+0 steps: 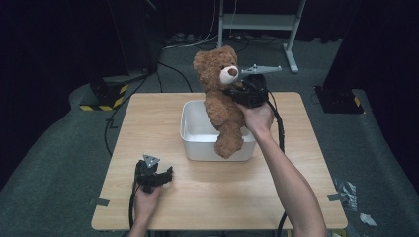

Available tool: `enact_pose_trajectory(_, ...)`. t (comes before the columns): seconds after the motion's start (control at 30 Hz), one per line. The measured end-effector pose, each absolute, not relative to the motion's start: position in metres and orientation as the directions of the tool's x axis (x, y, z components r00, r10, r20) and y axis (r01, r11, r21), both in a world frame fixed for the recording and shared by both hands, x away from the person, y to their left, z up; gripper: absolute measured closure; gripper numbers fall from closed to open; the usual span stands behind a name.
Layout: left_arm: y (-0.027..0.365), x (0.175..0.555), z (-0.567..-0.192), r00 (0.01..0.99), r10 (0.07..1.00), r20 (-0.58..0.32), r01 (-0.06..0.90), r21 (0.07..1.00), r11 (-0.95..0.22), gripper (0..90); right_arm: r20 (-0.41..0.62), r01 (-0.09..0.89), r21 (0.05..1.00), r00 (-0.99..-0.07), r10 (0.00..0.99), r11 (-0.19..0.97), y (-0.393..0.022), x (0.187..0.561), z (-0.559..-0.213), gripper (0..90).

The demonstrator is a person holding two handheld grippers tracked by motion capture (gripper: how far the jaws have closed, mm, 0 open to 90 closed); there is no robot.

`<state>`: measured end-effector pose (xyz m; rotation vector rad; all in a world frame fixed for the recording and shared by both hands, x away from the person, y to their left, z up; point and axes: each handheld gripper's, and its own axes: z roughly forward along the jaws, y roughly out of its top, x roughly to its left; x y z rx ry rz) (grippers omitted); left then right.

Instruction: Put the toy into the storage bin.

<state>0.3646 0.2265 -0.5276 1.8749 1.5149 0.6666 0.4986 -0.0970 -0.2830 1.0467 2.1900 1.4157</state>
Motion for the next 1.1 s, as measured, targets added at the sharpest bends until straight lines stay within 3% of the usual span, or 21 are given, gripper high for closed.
enact_pose_trajectory(1.1, 0.226, 0.364, -0.528, 0.212, 0.977, -0.001, 0.659, 0.739, -0.142, 23.0, 0.147, 0.463, 0.853, -0.656, 0.74, 0.241, -0.08, 0.518, -0.319, 76.9)
